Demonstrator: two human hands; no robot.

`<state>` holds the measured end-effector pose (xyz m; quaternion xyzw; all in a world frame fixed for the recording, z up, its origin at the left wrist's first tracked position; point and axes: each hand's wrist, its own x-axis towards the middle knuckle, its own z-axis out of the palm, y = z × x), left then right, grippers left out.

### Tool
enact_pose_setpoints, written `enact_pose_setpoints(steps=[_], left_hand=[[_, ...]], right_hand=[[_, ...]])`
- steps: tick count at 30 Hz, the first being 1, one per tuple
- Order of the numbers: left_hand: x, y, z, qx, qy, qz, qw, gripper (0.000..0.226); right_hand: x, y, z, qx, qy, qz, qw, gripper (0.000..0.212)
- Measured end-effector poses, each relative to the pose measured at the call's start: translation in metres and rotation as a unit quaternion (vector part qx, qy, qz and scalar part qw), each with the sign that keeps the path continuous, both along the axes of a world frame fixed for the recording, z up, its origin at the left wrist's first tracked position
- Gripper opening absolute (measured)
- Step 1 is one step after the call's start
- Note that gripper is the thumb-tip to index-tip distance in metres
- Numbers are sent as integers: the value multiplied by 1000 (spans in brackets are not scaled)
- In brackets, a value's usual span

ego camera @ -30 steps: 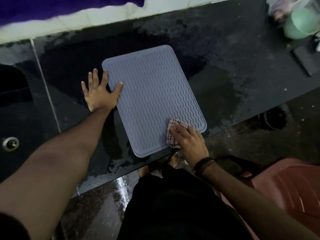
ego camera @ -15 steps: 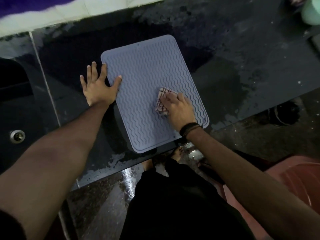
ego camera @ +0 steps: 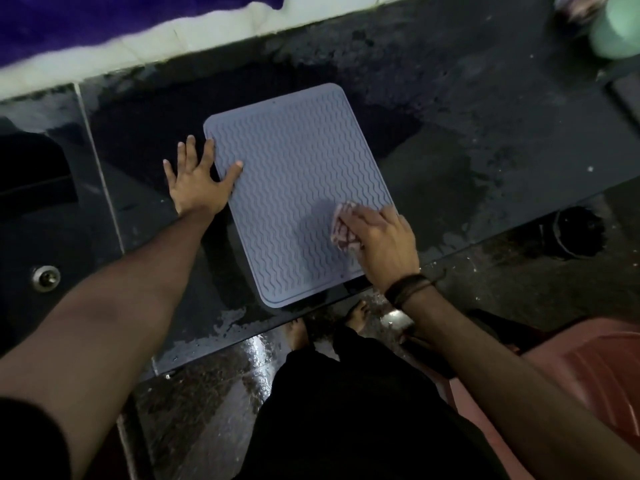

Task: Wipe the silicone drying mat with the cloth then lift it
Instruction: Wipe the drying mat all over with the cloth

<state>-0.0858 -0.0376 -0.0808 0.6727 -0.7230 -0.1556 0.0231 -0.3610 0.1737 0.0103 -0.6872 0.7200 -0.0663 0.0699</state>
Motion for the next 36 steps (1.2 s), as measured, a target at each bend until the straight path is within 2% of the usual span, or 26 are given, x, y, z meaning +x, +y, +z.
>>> enact_pose_setpoints(steps=[3,6,8,11,14,17,23,26,28,30,33,36], left_hand=[[7,-1,3,13,-18,-29,999,95],[10,-1,9,2,-40,-17,999,95],[1,4,13,-38,-47,-23,998,86],[-36,21,22,-86,-23,-94,992,69],[-86,40,21,-13,18,-127,992,69],[-106,42,14,79,-9,-88,993,74],[-111,42,6,88,3,-62,994,71],[-111,55,-4,40,8,-54,998,67],[-111,57,-8,18,16,-51,998,65],[-109,59,-11,-4,15,-54,998,64],[-108,59,-13,-21,1,-61,998,65],[-111,61,-13,-23,1,-45,999,62]], right_hand=[[11,-37,-8,49,-3,3,999,50],[15,-39,-29,116,28,21,993,51],[10,-28,-39,100,28,27,994,53],[7,-27,-41,90,27,31,995,53],[9,-33,-37,102,26,37,994,53],[2,-16,-38,111,31,50,992,56],[-15,45,-32,105,38,84,990,53],[-17,22,-19,104,7,75,992,44],[-12,-12,-11,66,-23,63,996,38],[-2,-53,-8,37,-43,53,997,42],[15,-99,-19,57,-22,51,997,47],[15,-98,-40,84,-14,73,994,48]])
